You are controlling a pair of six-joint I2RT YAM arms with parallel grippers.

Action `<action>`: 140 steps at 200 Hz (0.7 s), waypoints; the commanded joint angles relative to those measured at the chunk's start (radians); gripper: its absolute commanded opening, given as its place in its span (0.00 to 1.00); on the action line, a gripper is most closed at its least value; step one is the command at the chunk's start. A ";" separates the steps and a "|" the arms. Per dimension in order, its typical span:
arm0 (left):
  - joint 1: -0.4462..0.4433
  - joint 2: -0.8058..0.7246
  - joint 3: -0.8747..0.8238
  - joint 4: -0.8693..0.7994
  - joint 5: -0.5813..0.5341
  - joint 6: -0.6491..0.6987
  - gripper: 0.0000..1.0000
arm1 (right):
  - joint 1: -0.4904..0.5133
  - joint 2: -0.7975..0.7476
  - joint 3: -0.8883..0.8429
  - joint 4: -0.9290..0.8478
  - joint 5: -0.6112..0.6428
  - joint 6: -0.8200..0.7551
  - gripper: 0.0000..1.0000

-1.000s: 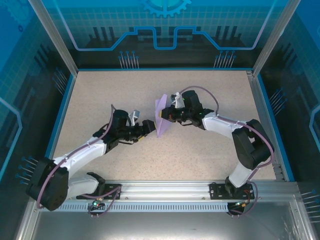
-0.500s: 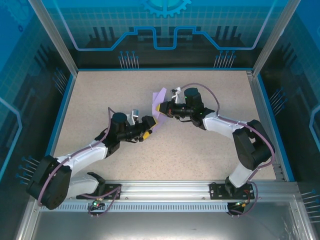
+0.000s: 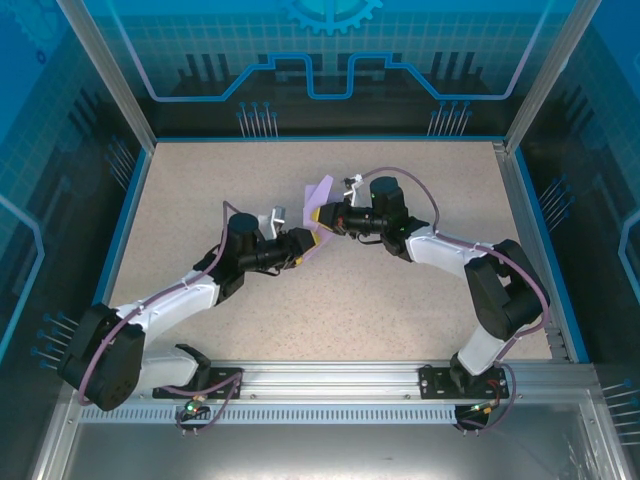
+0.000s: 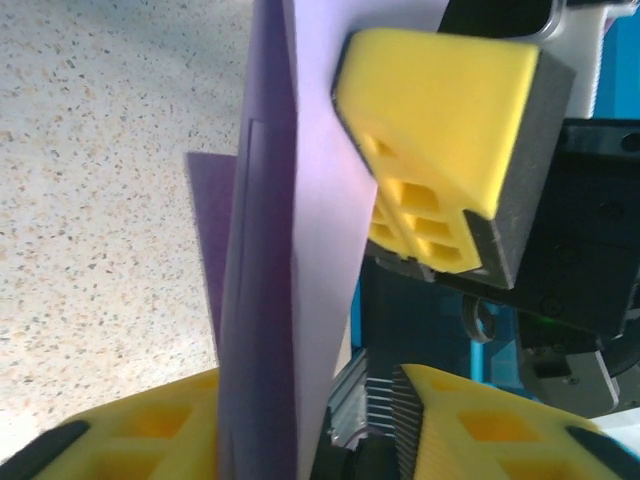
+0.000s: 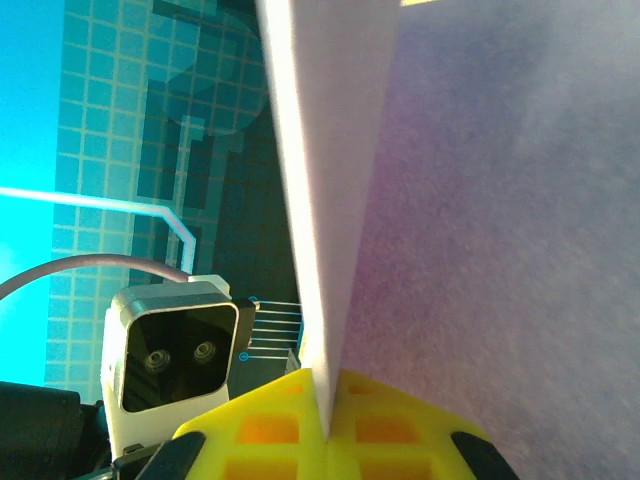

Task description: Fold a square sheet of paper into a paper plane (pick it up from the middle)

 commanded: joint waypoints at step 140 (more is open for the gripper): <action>-0.005 -0.011 0.087 -0.232 0.018 0.198 0.11 | -0.027 0.002 -0.029 0.024 -0.031 -0.001 0.15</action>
